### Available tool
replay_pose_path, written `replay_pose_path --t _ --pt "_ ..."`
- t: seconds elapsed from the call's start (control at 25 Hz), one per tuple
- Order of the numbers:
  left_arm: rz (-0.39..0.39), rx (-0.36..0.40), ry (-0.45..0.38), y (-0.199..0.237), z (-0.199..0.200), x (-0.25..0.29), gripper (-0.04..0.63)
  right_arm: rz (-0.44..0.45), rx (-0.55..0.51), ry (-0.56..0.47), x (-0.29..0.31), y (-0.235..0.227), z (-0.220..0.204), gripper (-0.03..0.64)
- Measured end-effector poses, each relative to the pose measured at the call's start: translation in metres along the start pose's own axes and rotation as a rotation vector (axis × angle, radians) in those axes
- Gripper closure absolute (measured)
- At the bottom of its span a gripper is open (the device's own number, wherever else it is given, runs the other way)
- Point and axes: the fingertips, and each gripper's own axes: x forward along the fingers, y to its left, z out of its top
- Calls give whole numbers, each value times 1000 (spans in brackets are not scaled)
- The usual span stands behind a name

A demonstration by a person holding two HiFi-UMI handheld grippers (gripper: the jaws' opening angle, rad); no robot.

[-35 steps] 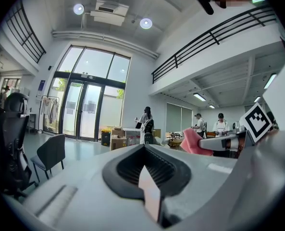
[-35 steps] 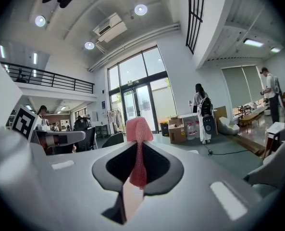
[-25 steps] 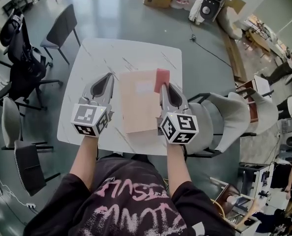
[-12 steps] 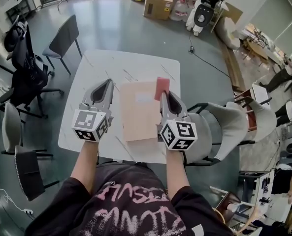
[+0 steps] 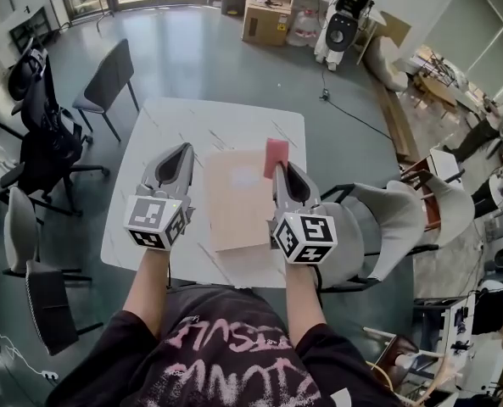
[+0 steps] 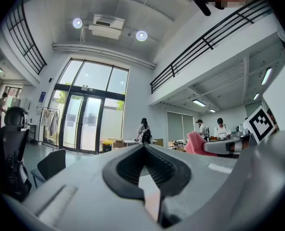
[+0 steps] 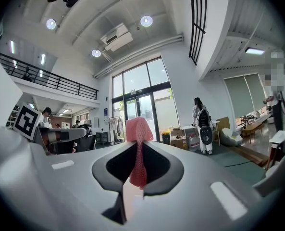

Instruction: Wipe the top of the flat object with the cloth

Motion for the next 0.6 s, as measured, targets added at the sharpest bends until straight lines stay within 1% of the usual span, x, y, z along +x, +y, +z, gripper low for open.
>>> replay_pose_path --t 0.24,0.6 --pt "-6 5 -9 -3 4 1 595 1 -4 -22 -2 0 9 563" --pt "-8 11 -16 -6 7 -1 595 9 -9 -24 -5 3 9 565"
